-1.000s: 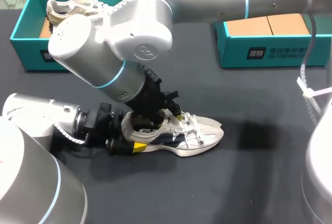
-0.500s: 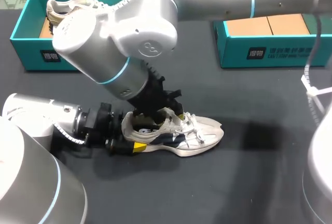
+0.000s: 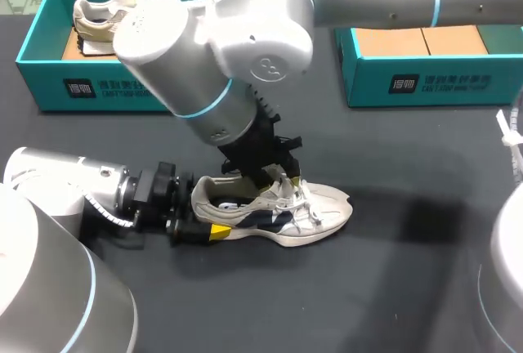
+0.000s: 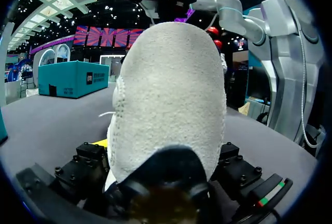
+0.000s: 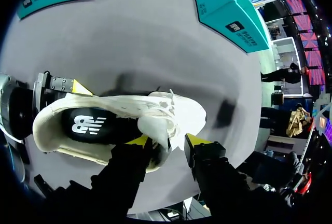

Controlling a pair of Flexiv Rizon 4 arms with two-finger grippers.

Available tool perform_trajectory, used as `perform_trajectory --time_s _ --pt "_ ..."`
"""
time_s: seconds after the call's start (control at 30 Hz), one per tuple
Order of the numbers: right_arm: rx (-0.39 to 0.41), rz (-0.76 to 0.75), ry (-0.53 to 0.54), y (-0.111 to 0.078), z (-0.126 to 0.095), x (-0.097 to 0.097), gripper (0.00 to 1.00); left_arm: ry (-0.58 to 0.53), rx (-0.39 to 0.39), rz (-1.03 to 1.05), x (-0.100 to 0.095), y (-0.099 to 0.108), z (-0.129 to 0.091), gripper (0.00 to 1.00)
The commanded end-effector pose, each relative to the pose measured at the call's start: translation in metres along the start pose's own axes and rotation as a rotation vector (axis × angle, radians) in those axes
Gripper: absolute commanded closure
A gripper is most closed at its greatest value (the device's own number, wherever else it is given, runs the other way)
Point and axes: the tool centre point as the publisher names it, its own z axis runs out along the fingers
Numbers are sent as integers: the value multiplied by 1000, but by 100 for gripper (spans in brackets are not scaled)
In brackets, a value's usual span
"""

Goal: Take the shoe out of the shoebox, open the shoe tongue, remove and reinsert the insole, then place the shoe into the shoebox

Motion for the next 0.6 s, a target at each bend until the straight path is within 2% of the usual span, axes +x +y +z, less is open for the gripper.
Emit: perform_trajectory --time_s 0.03,0.17,0.3,0.47,0.6 --pt "0 41 74 -4 8 -4 60 -1 0 0 1 1 0 100" --pt "12 10 108 -5 8 -4 70 -1 0 0 1 1 0 100" --pt "15 -12 138 -6 9 -5 100 -1 0 0 1 1 0 100" --pt "15 -73 178 -1 8 -9 100 -1 0 0 1 1 0 100" --pt "-21 -159 244 4 10 -16 100 -1 0 0 1 1 0 100"
